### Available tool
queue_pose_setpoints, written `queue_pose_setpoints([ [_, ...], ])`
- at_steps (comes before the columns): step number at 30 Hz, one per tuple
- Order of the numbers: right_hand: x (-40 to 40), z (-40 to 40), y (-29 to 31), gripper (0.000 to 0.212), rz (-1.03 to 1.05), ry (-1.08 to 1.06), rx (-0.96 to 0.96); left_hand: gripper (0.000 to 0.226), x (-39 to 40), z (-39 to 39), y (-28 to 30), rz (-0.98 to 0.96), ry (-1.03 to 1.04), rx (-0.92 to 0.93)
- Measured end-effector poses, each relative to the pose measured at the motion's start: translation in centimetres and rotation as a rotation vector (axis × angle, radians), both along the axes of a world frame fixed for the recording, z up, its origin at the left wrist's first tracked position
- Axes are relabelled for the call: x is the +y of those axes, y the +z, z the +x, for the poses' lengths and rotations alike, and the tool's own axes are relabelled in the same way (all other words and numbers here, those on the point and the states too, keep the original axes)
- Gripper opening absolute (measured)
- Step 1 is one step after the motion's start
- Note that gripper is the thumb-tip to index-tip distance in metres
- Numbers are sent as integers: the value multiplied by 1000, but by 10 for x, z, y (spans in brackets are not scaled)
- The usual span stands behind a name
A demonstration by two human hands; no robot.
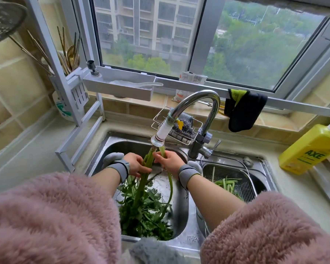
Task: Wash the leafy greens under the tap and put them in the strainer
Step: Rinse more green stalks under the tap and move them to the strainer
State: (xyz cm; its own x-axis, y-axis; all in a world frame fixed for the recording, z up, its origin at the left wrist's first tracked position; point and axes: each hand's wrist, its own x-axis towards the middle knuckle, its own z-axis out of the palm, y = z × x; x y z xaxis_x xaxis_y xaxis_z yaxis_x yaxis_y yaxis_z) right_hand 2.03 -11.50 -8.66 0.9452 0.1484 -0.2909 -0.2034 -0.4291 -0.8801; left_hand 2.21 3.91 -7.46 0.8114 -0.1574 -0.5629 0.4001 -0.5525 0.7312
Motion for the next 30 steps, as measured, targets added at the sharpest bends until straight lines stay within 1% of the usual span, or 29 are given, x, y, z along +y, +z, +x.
queue_pose_setpoints([
  [3,2,-2,0,25,27,6,-21,16,-3,-3,4,-32,-30,10],
  [6,-2,-4,-2,11,-22,4,-26,13,-4,-6,8,-52,-52,2],
  [8,-6,-6,-6,15,-43,-4,-28,12,-4,-7,11,-56,-35,-26],
  [10,-9,-8,-10,12,-34,-13,-11,11,-4,-6,12,-31,-31,-78],
  [15,-12,-15,-8,23,24,-41,7,8,-19,-6,11,59,-109,-154],
  [17,-16,-16,-6,21,-18,-54,-8,7,-26,-6,11,66,-130,-153],
  [20,-24,-11,-10,13,-104,-110,-13,10,-30,-4,11,77,-140,-147],
  [24,-43,-5,-16,13,-192,-234,57,18,-26,0,13,17,-96,-120],
  [28,-47,-3,-18,16,-193,-179,96,14,-24,2,14,-46,-69,-73],
  [30,-44,0,-21,18,-190,-191,88,14,-28,4,13,-89,-47,-74],
])
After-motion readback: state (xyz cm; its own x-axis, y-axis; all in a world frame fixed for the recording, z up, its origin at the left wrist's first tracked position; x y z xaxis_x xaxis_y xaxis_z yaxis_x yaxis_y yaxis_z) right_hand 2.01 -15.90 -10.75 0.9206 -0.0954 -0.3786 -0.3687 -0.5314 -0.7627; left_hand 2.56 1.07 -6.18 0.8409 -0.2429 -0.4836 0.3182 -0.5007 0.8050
